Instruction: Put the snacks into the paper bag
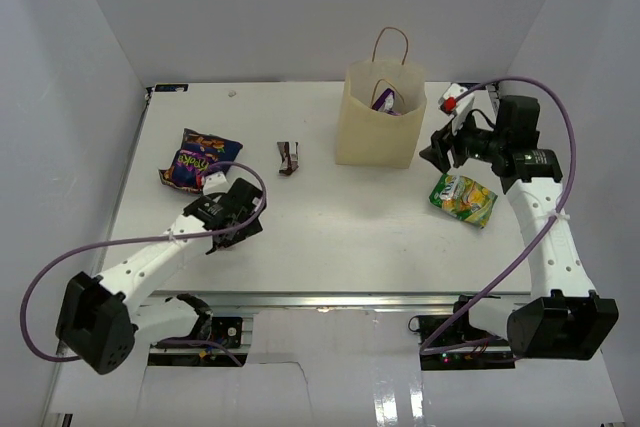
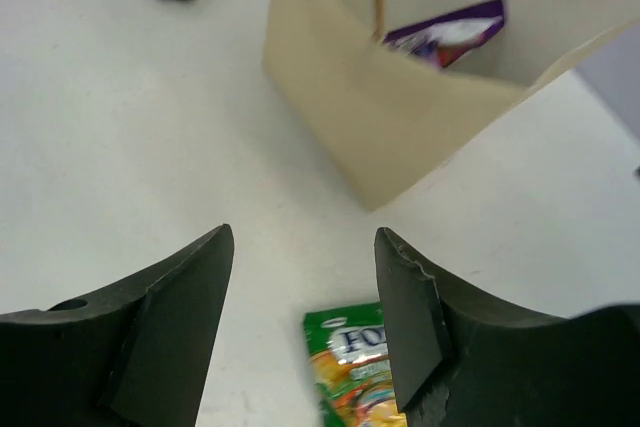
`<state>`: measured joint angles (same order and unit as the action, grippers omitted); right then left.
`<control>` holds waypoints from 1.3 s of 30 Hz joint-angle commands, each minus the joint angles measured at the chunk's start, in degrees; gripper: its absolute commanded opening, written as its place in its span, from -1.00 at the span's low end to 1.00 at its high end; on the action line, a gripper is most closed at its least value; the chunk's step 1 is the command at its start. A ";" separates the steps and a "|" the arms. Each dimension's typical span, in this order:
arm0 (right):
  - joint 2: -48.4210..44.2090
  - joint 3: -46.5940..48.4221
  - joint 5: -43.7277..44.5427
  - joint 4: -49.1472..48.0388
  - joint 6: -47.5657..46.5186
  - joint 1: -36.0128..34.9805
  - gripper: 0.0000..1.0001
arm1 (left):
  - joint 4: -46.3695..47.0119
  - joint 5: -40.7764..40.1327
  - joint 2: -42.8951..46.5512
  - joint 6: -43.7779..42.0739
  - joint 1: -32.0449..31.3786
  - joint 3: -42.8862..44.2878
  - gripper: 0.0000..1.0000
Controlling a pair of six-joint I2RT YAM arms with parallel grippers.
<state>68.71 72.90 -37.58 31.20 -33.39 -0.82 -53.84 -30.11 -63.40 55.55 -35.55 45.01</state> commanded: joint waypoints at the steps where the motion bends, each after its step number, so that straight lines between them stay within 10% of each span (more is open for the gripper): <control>1: -3.22 -5.47 -2.76 2.72 -0.19 0.20 0.30 | 6.62 1.88 -4.96 -10.09 7.31 2.09 0.93; 10: -5.69 -9.97 -7.49 5.27 1.13 0.12 0.35 | 16.40 10.24 -16.84 -20.04 14.72 2.54 0.55; 15: -5.69 -10.24 -11.80 7.47 -0.01 0.12 0.35 | 18.42 12.27 -18.17 -20.83 15.86 1.22 -0.09; 21: -5.69 -10.33 -19.27 11.16 -3.08 0.12 0.33 | 19.21 13.49 -16.15 -21.71 16.04 1.13 -0.38; 31: -5.34 -11.56 -26.04 12.57 -10.54 -10.33 0.32 | 36.23 44.05 -0.44 -28.74 15.78 -3.51 -0.71; 34: -4.11 -11.29 -31.47 15.98 -19.48 -14.20 0.56 | 46.61 59.34 2.83 -26.29 15.77 -8.08 -0.72; 36: -3.41 -10.07 -33.78 23.34 -42.54 -16.84 1.00 | 51.27 69.28 3.37 -23.66 15.51 -9.76 -0.72; 39: -1.30 -7.96 -30.02 29.09 -62.13 -21.84 0.90 | 60.58 78.93 1.61 -18.91 14.11 -11.70 -0.72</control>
<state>65.95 61.93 -65.93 52.60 -70.59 -19.40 -5.48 31.75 -61.01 32.71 -20.43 34.87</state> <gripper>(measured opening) 0.954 0.209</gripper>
